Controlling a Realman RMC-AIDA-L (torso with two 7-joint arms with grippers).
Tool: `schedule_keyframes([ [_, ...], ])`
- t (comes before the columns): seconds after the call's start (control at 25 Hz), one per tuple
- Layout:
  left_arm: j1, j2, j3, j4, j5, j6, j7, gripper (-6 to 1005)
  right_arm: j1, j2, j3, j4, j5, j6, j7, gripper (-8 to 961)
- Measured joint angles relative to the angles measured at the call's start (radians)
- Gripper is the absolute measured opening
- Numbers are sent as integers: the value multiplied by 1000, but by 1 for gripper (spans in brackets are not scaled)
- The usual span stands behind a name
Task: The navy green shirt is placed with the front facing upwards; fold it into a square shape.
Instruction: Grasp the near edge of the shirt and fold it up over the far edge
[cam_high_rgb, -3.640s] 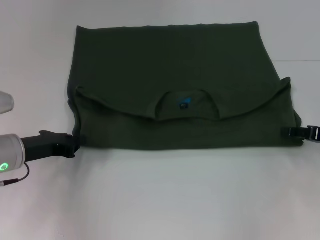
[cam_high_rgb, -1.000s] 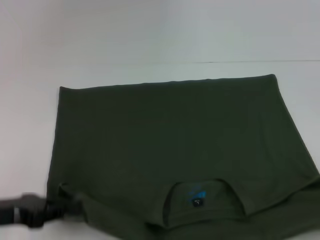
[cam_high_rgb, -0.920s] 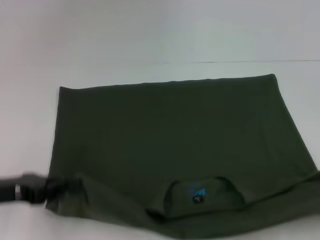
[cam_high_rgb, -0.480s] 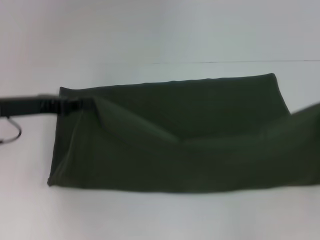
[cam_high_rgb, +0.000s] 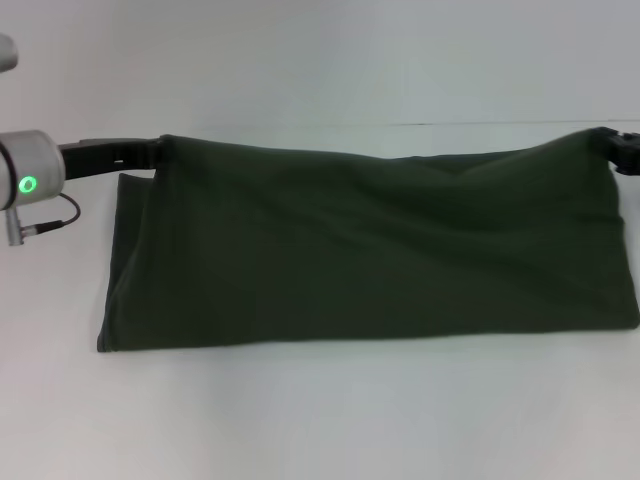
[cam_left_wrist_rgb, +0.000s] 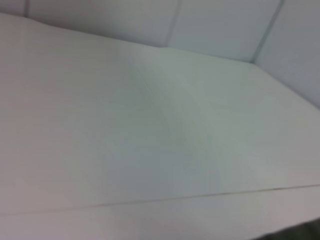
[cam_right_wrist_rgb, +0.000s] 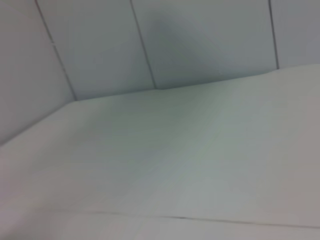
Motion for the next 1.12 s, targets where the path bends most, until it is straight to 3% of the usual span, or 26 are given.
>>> schedule_keyframes([
  [0.2,-16,-22,48,-7,-10,-141,2,3,47,30,-22,28,48,152,-57,107],
  [0.52,-36,-45,148,-42,-25,-334,26,3,79,45,-94,87,150,301,-134,115],
  [0.88,-47,-46,158,-72,-28,-391,38,2,90,49,-111,90,176,334,-151,123],
  [1.12,-46,-56,156,-72,-28,-421,32,25,117,55,-183,114,176,437,-152,129],
])
